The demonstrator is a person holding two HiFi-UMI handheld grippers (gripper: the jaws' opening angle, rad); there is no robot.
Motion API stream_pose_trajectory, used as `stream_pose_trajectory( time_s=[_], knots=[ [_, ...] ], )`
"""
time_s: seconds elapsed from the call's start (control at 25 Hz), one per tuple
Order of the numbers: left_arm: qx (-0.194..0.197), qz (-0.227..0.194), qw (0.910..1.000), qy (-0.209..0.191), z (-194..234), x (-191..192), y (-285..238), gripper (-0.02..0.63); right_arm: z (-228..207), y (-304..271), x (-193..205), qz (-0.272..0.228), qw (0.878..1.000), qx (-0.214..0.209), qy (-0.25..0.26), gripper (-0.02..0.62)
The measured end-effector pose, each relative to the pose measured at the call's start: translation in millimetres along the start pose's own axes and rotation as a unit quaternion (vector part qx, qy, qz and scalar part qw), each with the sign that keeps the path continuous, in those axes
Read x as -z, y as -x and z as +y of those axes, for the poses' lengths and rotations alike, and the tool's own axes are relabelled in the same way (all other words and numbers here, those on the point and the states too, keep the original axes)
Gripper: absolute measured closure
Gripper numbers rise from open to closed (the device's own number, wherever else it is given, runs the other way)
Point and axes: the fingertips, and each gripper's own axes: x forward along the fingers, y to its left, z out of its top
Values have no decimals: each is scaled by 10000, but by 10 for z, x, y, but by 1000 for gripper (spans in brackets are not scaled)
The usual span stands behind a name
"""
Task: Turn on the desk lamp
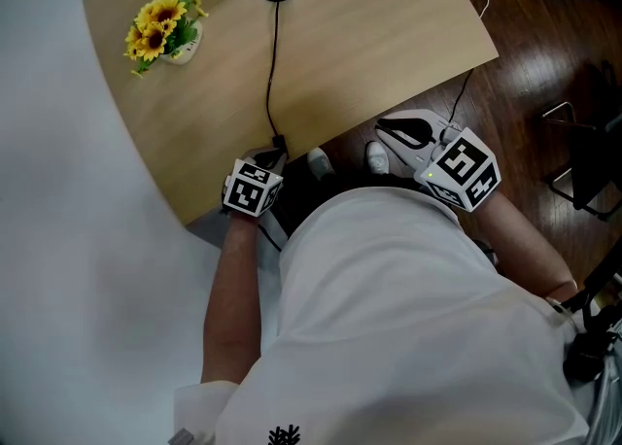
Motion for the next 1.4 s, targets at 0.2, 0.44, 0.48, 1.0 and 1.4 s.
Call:
stream_pose_trajectory(
  time_s=[0.2, 0.44, 0.48, 1.0, 1.4],
  knots=[
    [-109, -546, 9984, 39, -19, -144, 171, 588, -18, 31, -13, -70, 10000, 42, 26, 565],
    [-332, -1544, 9874, 3, -96, -475, 543, 588, 17, 52, -24, -203, 9997, 18, 124, 565],
    [-368, -1622, 9861, -4, -108, -517, 585, 588, 23, 51, -27, -219, 9996, 4, 150, 565],
    [-733, -2357, 9685, -325, -491, -818, 883, 588, 58, 197, 48, -556, 9975, -98, 428, 565],
    [-919, -2806, 9553, -125, -1278, -1142, 1277, 588, 78, 622, 342, -570, 9963, -512, 396, 565]
  ],
)
